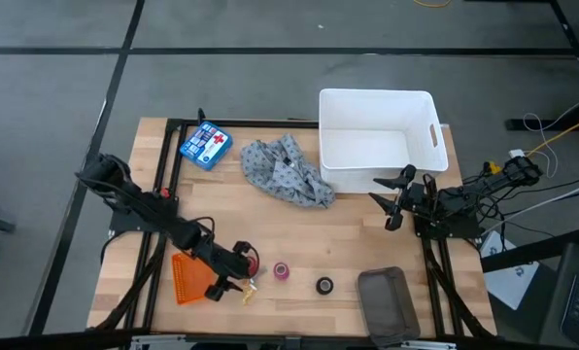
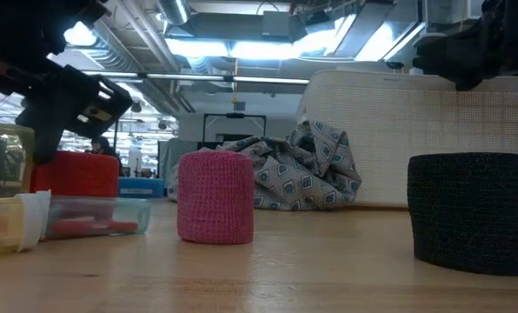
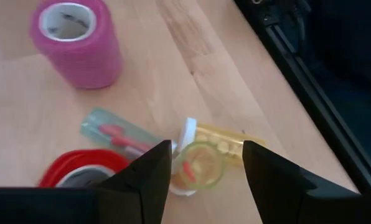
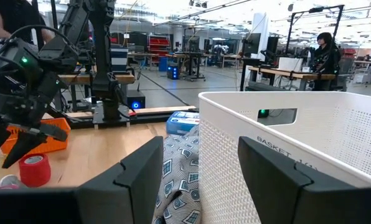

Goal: Pick & place medical supplies in basket/bin
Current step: Put the green pill bottle into the orange bin

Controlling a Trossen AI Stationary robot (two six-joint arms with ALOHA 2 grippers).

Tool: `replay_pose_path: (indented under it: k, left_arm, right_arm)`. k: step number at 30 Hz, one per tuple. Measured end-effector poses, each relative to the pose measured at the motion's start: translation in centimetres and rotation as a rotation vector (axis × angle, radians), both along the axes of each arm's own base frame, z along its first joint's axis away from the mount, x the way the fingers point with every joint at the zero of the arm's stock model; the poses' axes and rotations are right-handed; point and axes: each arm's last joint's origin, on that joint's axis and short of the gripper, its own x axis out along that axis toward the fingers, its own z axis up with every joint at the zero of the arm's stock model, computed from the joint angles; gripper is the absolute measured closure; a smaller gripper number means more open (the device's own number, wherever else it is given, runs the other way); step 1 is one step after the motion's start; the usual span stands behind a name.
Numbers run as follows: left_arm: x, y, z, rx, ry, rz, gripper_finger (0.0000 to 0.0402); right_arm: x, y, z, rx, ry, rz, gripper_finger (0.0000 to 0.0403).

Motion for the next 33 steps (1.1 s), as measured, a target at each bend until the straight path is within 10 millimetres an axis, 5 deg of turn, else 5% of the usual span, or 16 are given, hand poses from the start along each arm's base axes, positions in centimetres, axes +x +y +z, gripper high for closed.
replay_pose_path:
  k: [24,33]
  left_arm:
    - [-0.2,0.2,0.0,0.022,0.011,-0.010,0.0319]
    - [-2.8,1.8,4.6,0.004,-0.064,-0.007,0.0317]
  right_arm:
    - [0.0,0.0,0.0,0.000,0.001,0.000,0.0194]
    - [0.0,0.0,0.0,0.000,0.001,0.000,0.0194]
